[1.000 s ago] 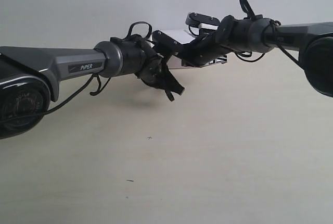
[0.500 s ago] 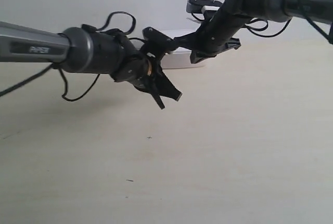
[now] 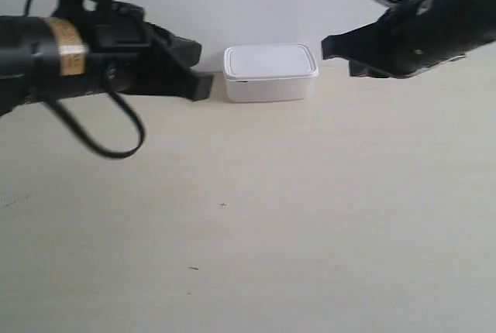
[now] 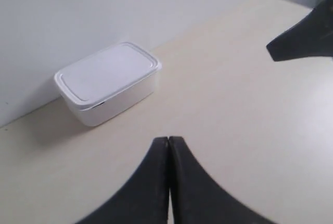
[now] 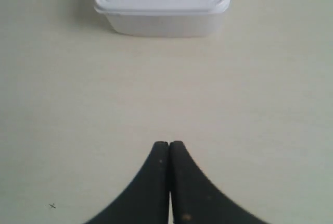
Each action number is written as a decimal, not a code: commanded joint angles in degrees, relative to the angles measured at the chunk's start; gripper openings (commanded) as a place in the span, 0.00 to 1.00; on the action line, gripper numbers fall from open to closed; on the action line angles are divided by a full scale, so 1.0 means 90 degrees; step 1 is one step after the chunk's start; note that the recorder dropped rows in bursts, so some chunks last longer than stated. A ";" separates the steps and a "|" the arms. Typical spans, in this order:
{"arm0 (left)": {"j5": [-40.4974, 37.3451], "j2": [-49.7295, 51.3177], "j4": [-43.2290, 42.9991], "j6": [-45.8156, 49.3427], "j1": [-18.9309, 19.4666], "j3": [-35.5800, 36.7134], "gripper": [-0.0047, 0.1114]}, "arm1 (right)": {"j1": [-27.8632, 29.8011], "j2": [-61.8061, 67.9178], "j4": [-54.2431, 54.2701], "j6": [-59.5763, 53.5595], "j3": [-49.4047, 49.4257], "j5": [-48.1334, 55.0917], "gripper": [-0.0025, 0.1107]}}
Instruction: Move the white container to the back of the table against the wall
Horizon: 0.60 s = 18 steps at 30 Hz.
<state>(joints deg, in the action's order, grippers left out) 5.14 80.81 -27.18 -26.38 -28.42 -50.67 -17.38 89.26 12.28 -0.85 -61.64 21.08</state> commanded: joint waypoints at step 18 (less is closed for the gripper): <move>0.3045 -0.5911 0.0152 -0.0492 -0.0023 0.4703 0.04 | 0.0004 -0.8982 0.0662 0.0134 0.4470 -0.0872 0.02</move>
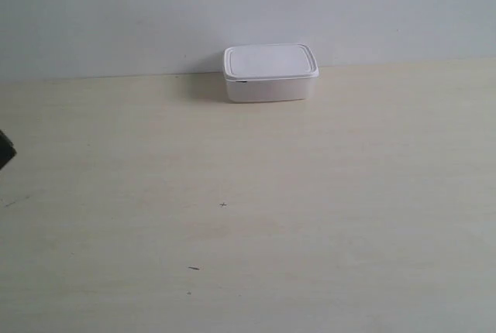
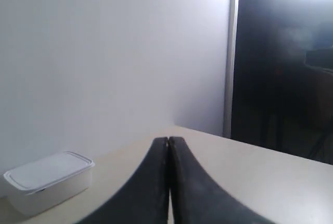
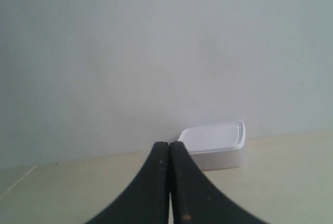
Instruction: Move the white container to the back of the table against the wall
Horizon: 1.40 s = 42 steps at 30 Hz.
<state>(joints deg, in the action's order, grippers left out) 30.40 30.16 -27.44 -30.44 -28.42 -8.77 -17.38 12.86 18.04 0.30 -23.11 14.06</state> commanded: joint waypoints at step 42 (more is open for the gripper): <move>0.0210 -0.2690 -0.0026 -0.0488 0.2824 0.0060 0.04 | 0.1912 -0.1429 0.0053 -0.0034 0.0174 0.0327 0.02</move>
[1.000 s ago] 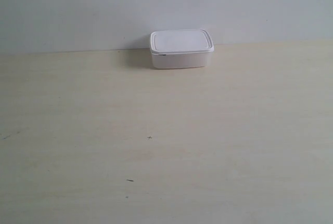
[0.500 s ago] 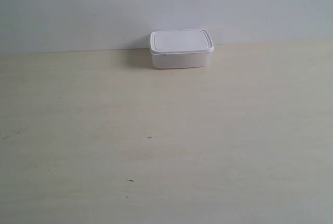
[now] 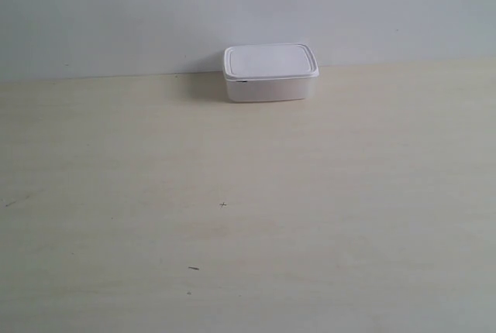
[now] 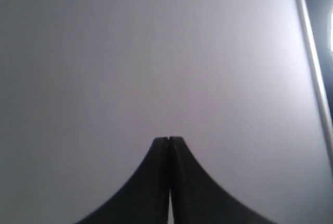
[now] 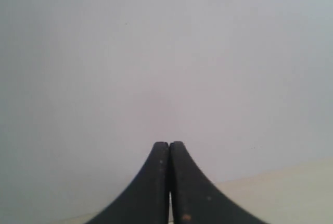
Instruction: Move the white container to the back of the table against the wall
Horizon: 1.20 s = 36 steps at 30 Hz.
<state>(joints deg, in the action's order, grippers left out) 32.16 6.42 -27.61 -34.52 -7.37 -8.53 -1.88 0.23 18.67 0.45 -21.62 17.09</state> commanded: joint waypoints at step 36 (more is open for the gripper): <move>-0.4467 -0.0436 0.2593 -0.0026 0.0677 0.0123 0.04 | 0.0209 -0.0026 -0.1028 -0.0050 0.1689 -0.1186 0.02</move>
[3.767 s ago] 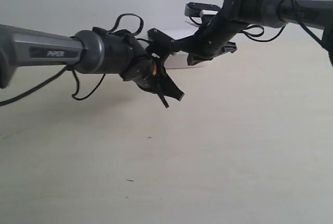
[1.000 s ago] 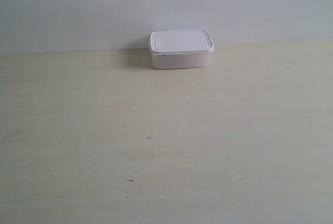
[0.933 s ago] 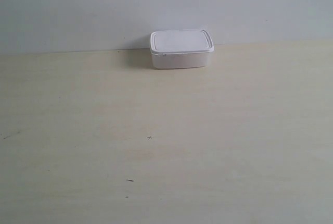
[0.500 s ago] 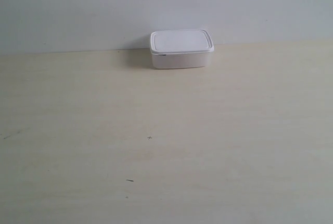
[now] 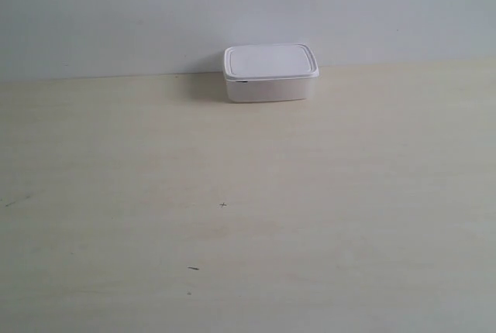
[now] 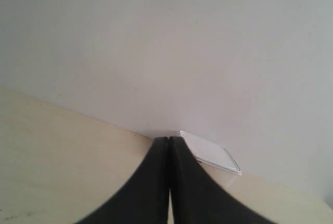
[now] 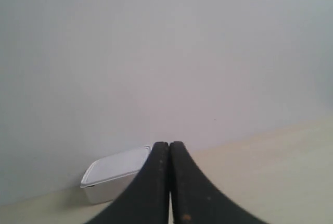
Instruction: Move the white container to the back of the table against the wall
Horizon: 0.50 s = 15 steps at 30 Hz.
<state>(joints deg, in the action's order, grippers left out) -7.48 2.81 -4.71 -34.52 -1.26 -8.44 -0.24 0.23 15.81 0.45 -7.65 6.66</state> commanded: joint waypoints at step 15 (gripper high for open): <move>-0.0050 -0.0196 0.0048 -0.0026 -0.0002 0.0937 0.04 | 0.0024 -0.0026 -0.1580 -0.0050 0.0850 0.0035 0.02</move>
<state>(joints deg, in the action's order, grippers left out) -8.08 2.17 -4.59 -34.52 -1.26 -0.28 -0.24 0.23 2.05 0.00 -0.26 6.44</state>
